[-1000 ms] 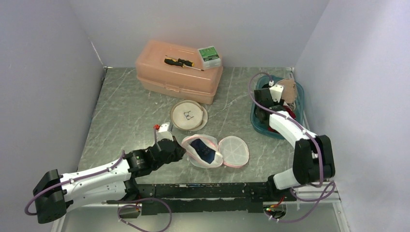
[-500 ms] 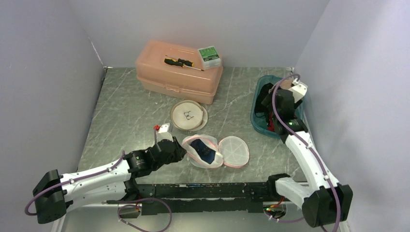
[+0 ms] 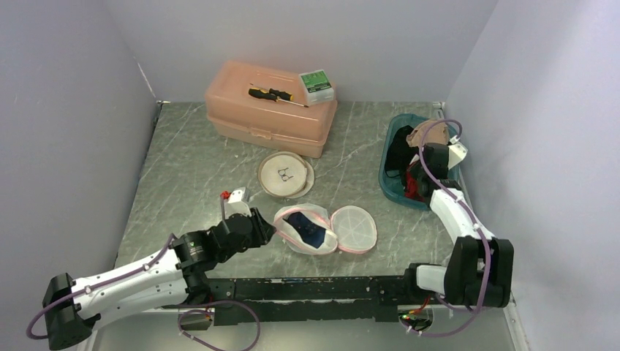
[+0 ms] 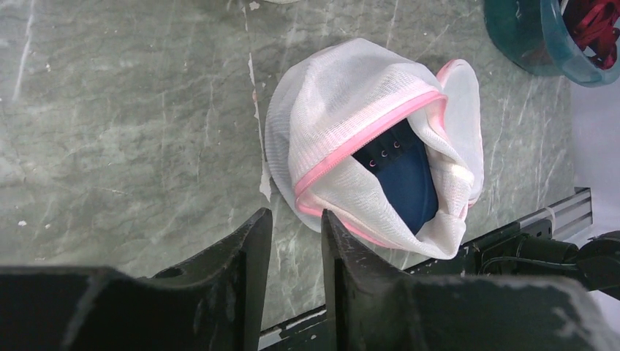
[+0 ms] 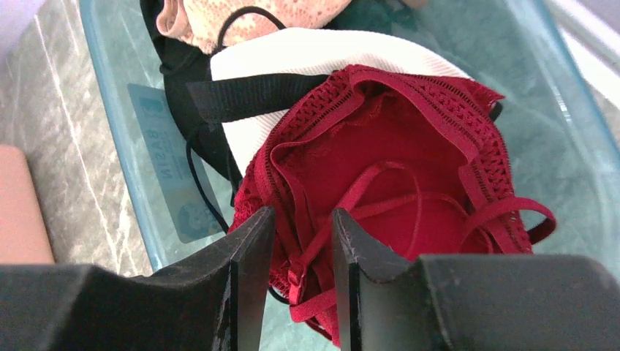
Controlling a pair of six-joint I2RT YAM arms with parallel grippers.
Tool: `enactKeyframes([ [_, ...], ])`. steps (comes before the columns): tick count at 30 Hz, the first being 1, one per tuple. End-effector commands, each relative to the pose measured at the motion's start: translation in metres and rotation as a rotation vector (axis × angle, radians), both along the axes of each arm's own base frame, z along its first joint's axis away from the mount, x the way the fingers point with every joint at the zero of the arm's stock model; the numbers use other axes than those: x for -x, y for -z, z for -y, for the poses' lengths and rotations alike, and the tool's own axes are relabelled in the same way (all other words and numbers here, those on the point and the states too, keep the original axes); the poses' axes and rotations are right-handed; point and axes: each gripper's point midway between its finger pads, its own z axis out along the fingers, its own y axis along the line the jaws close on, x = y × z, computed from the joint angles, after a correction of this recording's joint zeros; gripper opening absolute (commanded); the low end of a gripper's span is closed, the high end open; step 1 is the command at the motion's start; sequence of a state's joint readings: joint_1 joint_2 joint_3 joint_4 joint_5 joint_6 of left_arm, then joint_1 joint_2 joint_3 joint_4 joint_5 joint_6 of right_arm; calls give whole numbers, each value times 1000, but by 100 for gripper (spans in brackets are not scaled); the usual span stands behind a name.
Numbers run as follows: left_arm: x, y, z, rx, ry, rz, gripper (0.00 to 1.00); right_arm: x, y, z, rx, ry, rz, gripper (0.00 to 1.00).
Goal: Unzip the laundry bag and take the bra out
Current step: Adjust the bra in the bin.
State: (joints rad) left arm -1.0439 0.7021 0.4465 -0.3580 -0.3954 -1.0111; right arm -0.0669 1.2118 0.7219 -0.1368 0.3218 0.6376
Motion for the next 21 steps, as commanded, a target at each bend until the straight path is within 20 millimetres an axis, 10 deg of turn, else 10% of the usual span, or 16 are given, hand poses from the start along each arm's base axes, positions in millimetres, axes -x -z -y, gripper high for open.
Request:
enactKeyframes([
  [1, -3, -12, -9, -13, -32, 23, 40, -17, -2, -6, -40, -16, 59, 38],
  [4, -4, -12, -11, -26, -39, 25, 45, -13, -2, -7, -41, -9, 65, 41],
  [7, -7, -20, -15, -53, -46, 37, 48, -9, -51, -20, -12, -47, 189, 51],
  [13, -11, -51, -20, -114, 0, 123, 65, 22, -139, -131, 63, -421, 380, 61],
  [17, -11, -65, -11, -114, 75, 175, 70, 83, -131, -232, -98, -914, 457, 61],
  [21, -11, -64, -2, -138, 120, 175, 70, 137, -97, -282, -211, -1159, 377, 61],
])
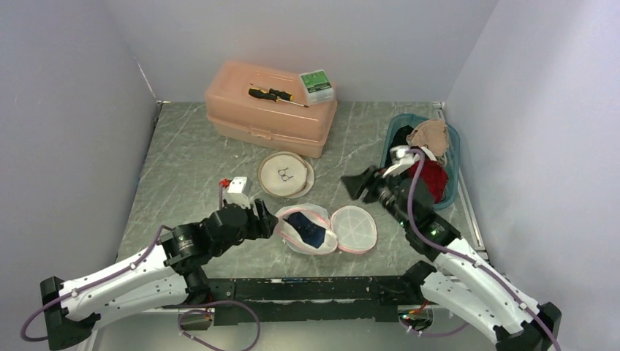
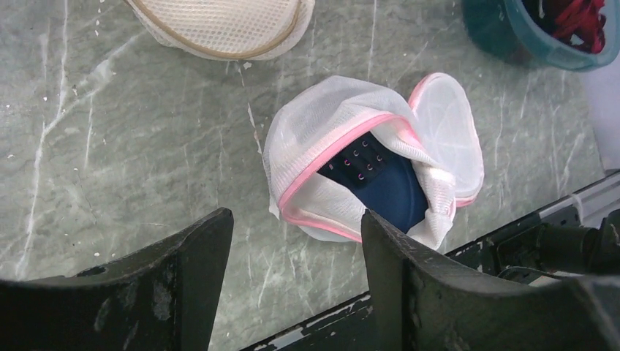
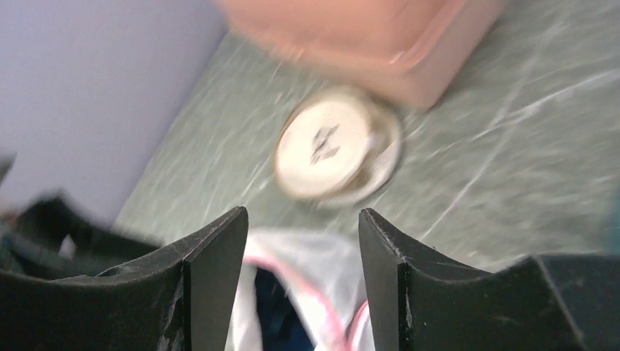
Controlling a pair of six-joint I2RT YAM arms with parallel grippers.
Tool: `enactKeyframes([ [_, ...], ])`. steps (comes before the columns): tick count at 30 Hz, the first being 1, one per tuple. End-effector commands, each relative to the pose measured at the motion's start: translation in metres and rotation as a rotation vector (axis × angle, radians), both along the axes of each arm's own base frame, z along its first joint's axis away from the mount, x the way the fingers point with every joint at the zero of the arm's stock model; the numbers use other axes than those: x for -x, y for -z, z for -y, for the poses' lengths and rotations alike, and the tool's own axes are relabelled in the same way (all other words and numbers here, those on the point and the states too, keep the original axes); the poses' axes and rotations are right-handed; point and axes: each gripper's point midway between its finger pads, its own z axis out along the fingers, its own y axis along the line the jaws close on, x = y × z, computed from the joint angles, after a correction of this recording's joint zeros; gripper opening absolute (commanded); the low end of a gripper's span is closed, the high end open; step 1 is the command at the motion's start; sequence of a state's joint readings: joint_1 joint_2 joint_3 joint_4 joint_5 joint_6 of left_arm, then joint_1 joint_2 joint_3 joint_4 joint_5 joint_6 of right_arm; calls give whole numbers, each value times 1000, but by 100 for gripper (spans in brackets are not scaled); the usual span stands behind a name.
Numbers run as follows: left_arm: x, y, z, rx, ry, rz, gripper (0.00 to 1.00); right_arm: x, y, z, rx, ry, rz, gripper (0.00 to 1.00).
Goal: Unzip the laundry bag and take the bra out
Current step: Adjust the laundry bag at the center of the board.
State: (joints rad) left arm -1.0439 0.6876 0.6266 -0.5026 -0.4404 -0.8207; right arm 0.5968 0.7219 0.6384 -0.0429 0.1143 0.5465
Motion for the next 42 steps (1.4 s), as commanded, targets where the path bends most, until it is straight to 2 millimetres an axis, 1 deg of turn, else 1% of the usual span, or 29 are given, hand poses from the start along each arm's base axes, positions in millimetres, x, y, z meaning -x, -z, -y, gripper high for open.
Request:
enactKeyframes([
  [1, -4, -9, 10, -47, 62, 33, 70, 58, 50, -58, 35, -349, -123, 61],
  [3, -7, -3, 13, -81, 64, 25, 70, 76, 70, -72, 54, -428, -187, 62],
  [5, -13, 2, 18, -106, 62, 23, 71, 85, 88, -77, 72, -455, -233, 64],
  [9, -28, 8, 39, -118, 113, 21, 73, 91, 118, -69, 124, -433, -306, 68],
  [10, -32, 14, 44, -127, 125, -1, 73, 93, 122, -68, 135, -437, -320, 70],
  [14, -41, 29, 49, -143, 139, -70, 74, 104, 148, -63, 184, -458, -394, 72],
  [17, -42, 41, 54, -136, 160, -104, 71, 110, 167, -61, 212, -460, -450, 70],
  [19, -41, 47, 58, -126, 180, -125, 66, 110, 174, -59, 224, -447, -471, 64],
  [20, -40, 50, 59, -124, 186, -134, 62, 109, 176, -59, 229, -440, -476, 61],
  [22, -38, 53, 63, -113, 203, -144, 50, 105, 177, -56, 252, -409, -478, 51],
  [23, -36, 54, 64, -108, 215, -146, 41, 102, 176, -54, 263, -397, -473, 46],
  [25, -33, 53, 66, -98, 232, -149, 21, 97, 167, -51, 271, -370, -442, 34],
  [26, -32, 50, 66, -93, 243, -144, 8, 93, 160, -50, 268, -359, -415, 28],
  [27, -31, 46, 67, -88, 252, -138, 3, 90, 148, -49, 264, -349, -379, 23],
  [29, -31, 31, 66, -66, 260, -103, 3, 82, 123, -47, 260, -325, -298, 13],
  [31, -33, 6, 66, -32, 261, -41, 3, 76, 93, -46, 260, -316, -206, 5],
  [33, -37, -24, 65, 3, 254, 33, 3, 70, 64, -45, 271, -305, -119, 1],
  [34, -39, -37, 64, 9, 257, 69, 3, 68, 54, -46, 280, -307, -85, 1],
  [35, -40, -46, 63, 15, 255, 96, 3, 66, 48, -46, 296, -302, -60, 1],
  [36, -41, -55, 62, 22, 255, 119, 3, 64, 48, -46, 314, -294, -48, 1],
  [37, -41, -57, 61, 20, 254, 127, 3, 61, 52, -46, 336, -285, -48, 1],
  [38, -42, -54, 61, 11, 251, 119, 3, 60, 62, -46, 357, -276, -63, 1],
  [40, -39, -38, 62, -3, 250, 71, 3, 59, 87, -44, 385, -245, -113, 1],
  [41, -37, -26, 63, -6, 256, 40, 3, 61, 104, -40, 397, -228, -144, 1],
  [42, -34, -14, 64, -6, 260, 9, 3, 62, 115, -38, 396, -210, -165, 1],
])
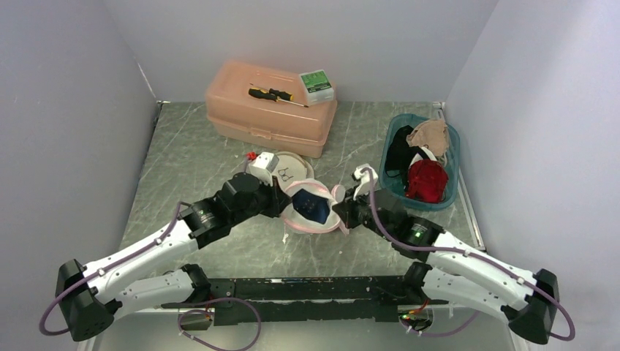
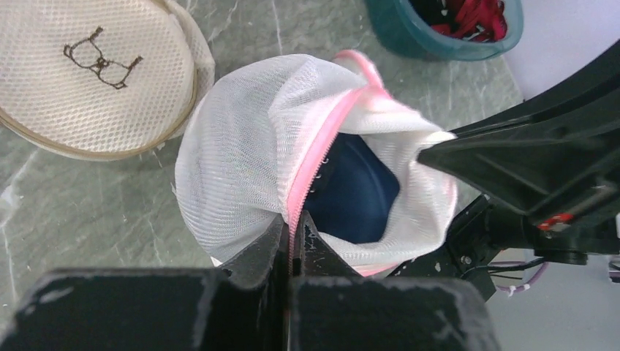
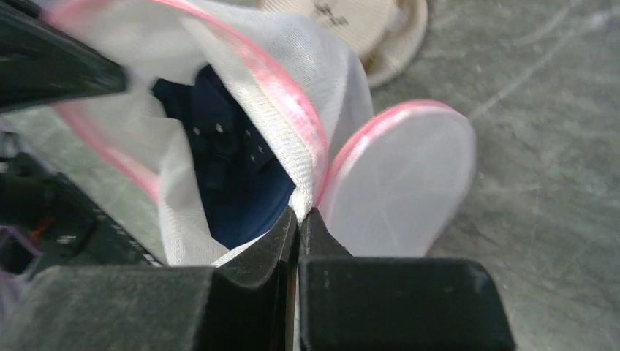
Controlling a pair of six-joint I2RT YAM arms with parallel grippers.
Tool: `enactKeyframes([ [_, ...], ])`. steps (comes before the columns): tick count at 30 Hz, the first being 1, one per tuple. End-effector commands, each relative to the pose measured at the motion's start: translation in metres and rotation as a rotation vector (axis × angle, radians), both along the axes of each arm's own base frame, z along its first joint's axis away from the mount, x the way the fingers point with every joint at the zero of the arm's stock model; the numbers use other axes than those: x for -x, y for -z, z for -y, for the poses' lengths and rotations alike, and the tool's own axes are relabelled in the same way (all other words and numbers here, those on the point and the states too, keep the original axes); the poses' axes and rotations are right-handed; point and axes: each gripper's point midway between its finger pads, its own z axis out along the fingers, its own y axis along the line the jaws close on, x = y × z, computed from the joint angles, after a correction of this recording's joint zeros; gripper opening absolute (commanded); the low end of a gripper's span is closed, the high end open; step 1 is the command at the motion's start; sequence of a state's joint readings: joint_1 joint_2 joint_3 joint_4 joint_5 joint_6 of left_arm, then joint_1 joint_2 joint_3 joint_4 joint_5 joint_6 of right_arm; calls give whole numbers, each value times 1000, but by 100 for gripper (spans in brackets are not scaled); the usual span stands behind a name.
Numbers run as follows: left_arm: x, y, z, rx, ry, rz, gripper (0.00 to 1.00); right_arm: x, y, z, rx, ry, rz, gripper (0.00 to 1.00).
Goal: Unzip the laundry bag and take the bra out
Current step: Adjust the laundry bag at the center of the board.
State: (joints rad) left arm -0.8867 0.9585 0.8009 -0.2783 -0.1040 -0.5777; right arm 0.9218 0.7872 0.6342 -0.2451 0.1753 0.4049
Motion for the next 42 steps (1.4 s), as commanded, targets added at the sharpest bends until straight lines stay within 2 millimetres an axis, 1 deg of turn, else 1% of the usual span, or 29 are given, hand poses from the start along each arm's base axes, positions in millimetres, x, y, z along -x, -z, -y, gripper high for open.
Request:
enactKeyframes([
  [1, 6, 40, 3, -38, 13, -87, 3, -3, 57, 17, 96, 113, -49, 2],
  [2, 9, 55, 2, -42, 11, -118, 3, -1, 66, 20, 95, 131, -65, 2],
  [4, 14, 72, 2, -37, 4, -150, 3, 3, 86, 28, 99, 175, -98, 2],
  [6, 17, 84, 1, -28, -4, -158, 3, 9, 100, 32, 96, 191, -122, 4],
  [9, 24, 92, 5, 12, -6, -166, 3, 16, 109, 36, 88, 201, -148, 14],
  [10, 27, 92, 8, 26, 3, -167, 2, 18, 109, 37, 81, 201, -152, 21],
  [12, 30, 93, 12, 27, 6, -174, 3, 21, 102, 37, 58, 204, -158, 39],
  [13, 31, 93, 13, 23, 8, -175, 3, 22, 97, 38, 48, 211, -160, 44],
  [14, 31, 92, 15, 22, 9, -174, 3, 24, 89, 37, 36, 211, -156, 47],
  [16, 33, 87, 18, 25, 14, -171, 3, 28, 69, 33, 0, 177, -124, 51],
  [17, 33, 84, 19, 29, 15, -169, 2, 32, 58, 28, -23, 136, -102, 52],
  [19, 30, 81, 17, 30, -11, -173, 3, 45, 38, 6, -60, -37, -48, 52],
  [20, 29, 81, 16, 25, -26, -179, 3, 52, 32, -4, -64, -112, -41, 51],
  [22, 27, 83, 14, 12, -52, -191, 3, 61, 32, -22, -21, -194, -68, 49],
  [24, 26, 87, 11, -11, -75, -213, 3, 65, 32, -37, 33, -235, -68, 48],
  [26, 27, 92, 9, -28, -94, -233, 3, 68, 38, -53, 94, -272, -57, 48],
  [28, 27, 96, 7, -29, -107, -243, 2, 61, 52, -61, 161, -264, -58, 46],
  [29, 28, 97, 6, -21, -109, -245, 3, 58, 61, -64, 185, -252, -60, 45],
  [30, 29, 98, 5, -13, -108, -247, 3, 53, 66, -67, 192, -236, -55, 44],
  [34, 36, 105, -3, -13, -115, -265, 3, 38, 74, -78, 193, -177, -39, 43],
  [36, 40, 110, -8, -21, -123, -282, 3, 36, 83, -82, 217, -173, -42, 44],
  [37, 42, 115, -11, -30, -128, -294, 3, 35, 93, -84, 244, -174, -60, 44],
  [38, 45, 118, -13, -32, -130, -306, 3, 37, 98, -85, 262, -183, -72, 43],
  [40, 48, 121, -16, -34, -136, -323, 3, 47, 106, -89, 273, -235, -105, 41],
  [42, 51, 123, -19, -38, -137, -337, 3, 64, 106, -95, 243, -323, -128, 40],
])
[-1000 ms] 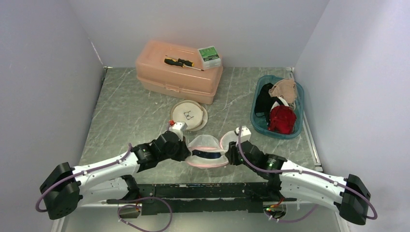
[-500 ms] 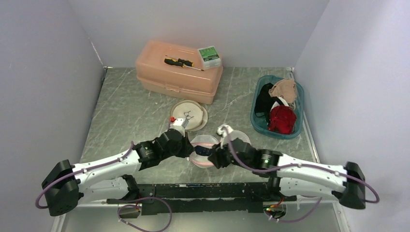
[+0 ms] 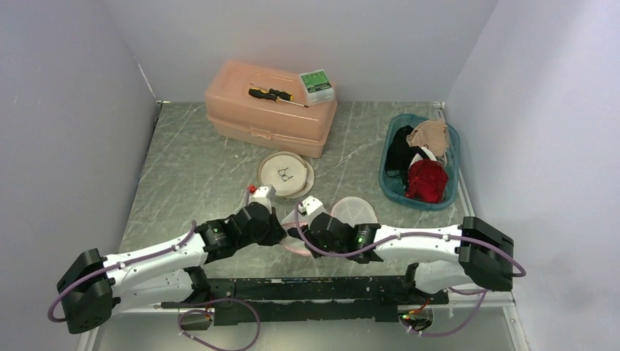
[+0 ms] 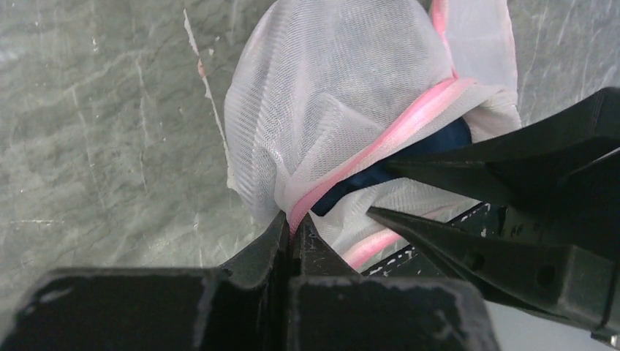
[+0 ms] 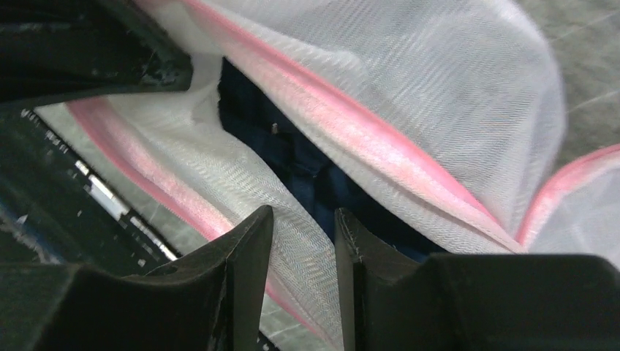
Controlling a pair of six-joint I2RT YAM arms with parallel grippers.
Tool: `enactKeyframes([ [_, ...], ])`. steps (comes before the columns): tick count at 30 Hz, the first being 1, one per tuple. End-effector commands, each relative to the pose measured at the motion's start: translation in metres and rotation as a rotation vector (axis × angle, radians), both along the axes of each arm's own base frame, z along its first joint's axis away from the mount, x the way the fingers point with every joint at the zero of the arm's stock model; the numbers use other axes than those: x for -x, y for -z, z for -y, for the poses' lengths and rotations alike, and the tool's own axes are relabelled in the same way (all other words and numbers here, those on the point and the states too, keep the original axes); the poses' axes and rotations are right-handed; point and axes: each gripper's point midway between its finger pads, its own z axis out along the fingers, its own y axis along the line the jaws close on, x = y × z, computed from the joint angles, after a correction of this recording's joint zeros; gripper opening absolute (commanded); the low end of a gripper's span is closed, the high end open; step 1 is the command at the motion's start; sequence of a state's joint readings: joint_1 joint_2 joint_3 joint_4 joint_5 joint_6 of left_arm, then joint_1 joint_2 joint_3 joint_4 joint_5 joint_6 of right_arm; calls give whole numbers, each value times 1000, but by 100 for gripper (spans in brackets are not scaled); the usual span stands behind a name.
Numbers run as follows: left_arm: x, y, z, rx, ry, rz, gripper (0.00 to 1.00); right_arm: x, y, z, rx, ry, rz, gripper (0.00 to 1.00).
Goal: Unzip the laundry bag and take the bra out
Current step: Adjust the laundry bag at the center of the board.
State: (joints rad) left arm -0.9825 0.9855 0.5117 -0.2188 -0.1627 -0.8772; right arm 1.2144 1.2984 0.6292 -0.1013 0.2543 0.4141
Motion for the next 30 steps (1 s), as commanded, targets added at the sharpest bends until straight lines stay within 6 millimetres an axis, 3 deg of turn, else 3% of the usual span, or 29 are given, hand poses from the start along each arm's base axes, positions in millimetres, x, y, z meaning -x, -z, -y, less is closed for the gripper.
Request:
enactKeyframes([
  [1, 8, 5, -8, 2, -25, -35, 3, 23, -23, -31, -127, -155, -39, 40],
  [5, 10, 11, -13, -3, -36, -44, 3, 51, -31, -35, -171, -279, -93, 44],
  [11, 12, 24, -16, -21, -46, -59, 3, 72, -34, -32, -164, -395, -144, 48],
  [14, 11, 28, -19, -49, -55, -67, 3, 47, -44, -27, -175, -260, -62, 48],
  [17, 11, 28, -21, -58, -63, -69, 3, 17, -72, -21, -237, -100, 53, 44],
  [20, 12, 29, -23, -62, -66, -69, 3, 9, -79, -32, -244, -80, 67, 37],
  [25, 13, 37, -28, -104, -71, -90, 3, 8, -61, -57, -193, -121, 32, 30],
  [30, 18, 49, -30, -104, -77, -117, 3, 8, -37, -66, -123, -142, 2, 25],
])
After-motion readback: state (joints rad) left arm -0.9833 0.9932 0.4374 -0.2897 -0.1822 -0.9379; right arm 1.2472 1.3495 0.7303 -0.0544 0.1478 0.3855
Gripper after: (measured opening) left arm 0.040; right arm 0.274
